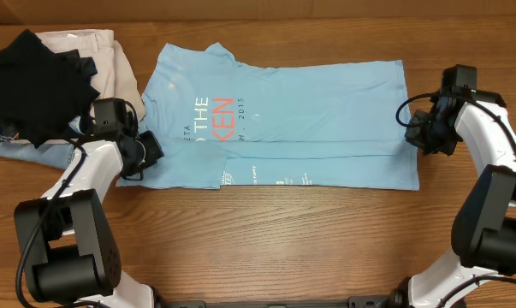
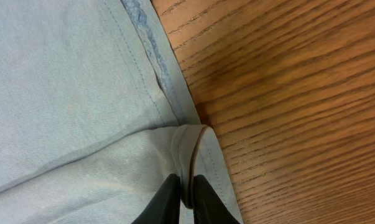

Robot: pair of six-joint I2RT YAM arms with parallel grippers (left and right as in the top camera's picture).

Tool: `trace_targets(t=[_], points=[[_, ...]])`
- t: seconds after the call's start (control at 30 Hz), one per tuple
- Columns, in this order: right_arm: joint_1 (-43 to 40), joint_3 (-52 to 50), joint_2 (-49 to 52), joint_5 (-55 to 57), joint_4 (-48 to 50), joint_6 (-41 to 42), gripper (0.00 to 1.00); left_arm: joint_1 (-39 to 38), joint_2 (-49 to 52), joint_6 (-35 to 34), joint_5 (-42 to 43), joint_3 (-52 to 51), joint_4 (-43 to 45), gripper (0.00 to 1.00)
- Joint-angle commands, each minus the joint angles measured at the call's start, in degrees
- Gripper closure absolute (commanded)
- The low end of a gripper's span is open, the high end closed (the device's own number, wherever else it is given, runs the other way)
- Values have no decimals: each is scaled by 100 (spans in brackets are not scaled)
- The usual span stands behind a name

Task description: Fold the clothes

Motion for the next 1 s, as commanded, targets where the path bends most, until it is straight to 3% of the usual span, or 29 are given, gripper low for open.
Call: trace_targets(t=[0.0, 0.27, 0.4, 0.97], points=[[-2, 2, -7, 31, 4, -7, 89, 4, -164, 48, 192, 332, 4, 95], [-2, 2, -7, 98, 4, -7, 89, 7, -164, -9, -302, 365, 254, 96], [-2, 2, -7, 118, 11, -9, 89, 66, -164, -343, -933, 365, 310, 96], [0, 2, -7, 118, 162, -7, 89, 216, -164, -774, -898, 365, 610, 95]])
